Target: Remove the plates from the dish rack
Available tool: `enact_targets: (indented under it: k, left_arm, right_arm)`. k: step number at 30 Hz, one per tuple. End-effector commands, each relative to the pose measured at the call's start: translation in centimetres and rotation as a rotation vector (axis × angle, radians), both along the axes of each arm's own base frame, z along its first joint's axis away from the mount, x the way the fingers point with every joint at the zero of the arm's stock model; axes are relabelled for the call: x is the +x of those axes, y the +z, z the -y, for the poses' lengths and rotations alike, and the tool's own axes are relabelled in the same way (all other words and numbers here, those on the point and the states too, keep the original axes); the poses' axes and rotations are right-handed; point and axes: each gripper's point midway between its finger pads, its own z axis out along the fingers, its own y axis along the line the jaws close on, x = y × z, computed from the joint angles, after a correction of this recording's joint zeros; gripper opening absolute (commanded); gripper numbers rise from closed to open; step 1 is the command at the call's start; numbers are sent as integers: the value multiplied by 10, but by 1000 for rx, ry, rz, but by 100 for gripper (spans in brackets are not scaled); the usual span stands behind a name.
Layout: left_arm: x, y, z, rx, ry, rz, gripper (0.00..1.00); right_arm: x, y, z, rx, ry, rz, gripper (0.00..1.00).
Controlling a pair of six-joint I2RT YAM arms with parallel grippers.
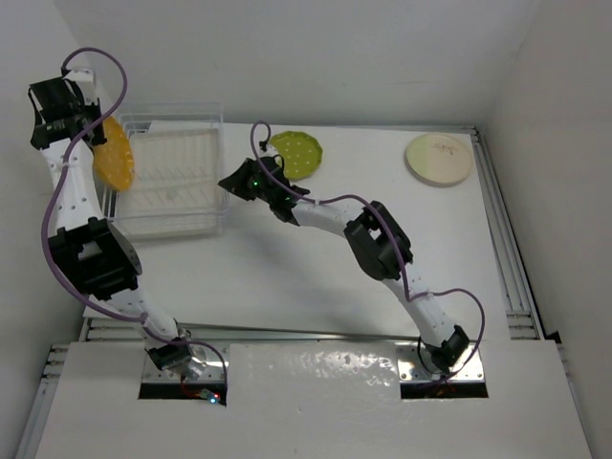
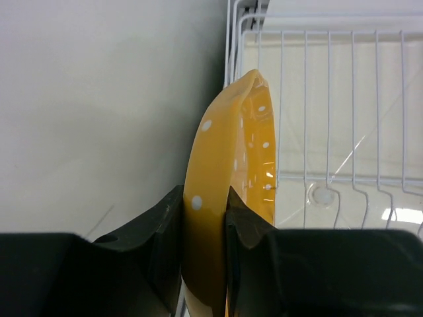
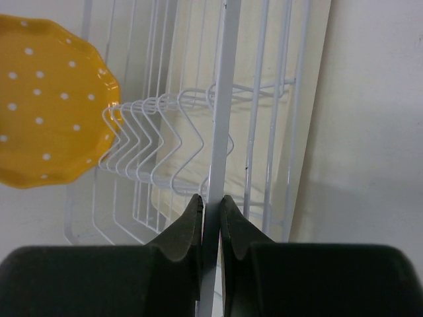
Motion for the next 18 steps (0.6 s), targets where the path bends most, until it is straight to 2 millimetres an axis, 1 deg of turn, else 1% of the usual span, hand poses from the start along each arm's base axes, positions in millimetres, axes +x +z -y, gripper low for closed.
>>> enact_targets:
  k: [1, 2, 3, 4, 5, 6, 7, 8, 10, 11, 12, 15, 16, 17, 18]
  left_arm:
    - [16, 122, 5, 194, -69, 315, 0]
    - [15, 124, -2, 229, -49, 317, 0]
    - [10, 118, -14, 262, 9, 295, 0]
    - [7, 117, -21, 296, 43, 286, 0]
    - [6, 120, -27, 356, 45, 276, 0]
    - [5, 113, -27, 370, 36, 255, 0]
    - [6, 110, -25, 374, 19, 250, 0]
    - [7, 106, -20, 362, -3, 243, 0]
    - [12, 103, -10, 318, -54, 258, 0]
    - [14, 103, -9, 291, -43, 279, 0]
    - [15, 104, -10, 282, -30, 293, 0]
    - [16, 119, -19, 251, 43, 360, 0]
    - [15, 124, -19, 242, 52, 374, 0]
    - [15, 132, -18, 226, 59, 395, 0]
    - [15, 138, -17, 223, 58, 405, 0]
  right_arm:
    - [-4, 55, -8, 43, -24, 131, 0]
    - [-5, 55, -9, 47, -27, 127, 0]
    - [-5, 52, -9, 45, -31, 120, 0]
    - [-5, 51, -9, 42, -28, 119, 0]
    - [-6, 49, -10, 33, -25, 117, 0]
    - [-6, 49, -12, 25, -20, 119, 0]
    - [-7, 45, -12, -5, -11, 128, 0]
    - [-9, 46, -14, -12, -5, 138, 0]
    - [-9, 46, -19, -4, -5, 141, 0]
    - [-8, 48, -21, 10, -10, 135, 0]
    - [-8, 49, -25, 36, -13, 119, 0]
    - [-5, 58, -27, 100, -47, 71, 0]
    - [-5, 68, -26, 122, -60, 72, 0]
    - [-3, 74, -23, 134, -89, 79, 0]
    - [-2, 86, -22, 163, -106, 94, 0]
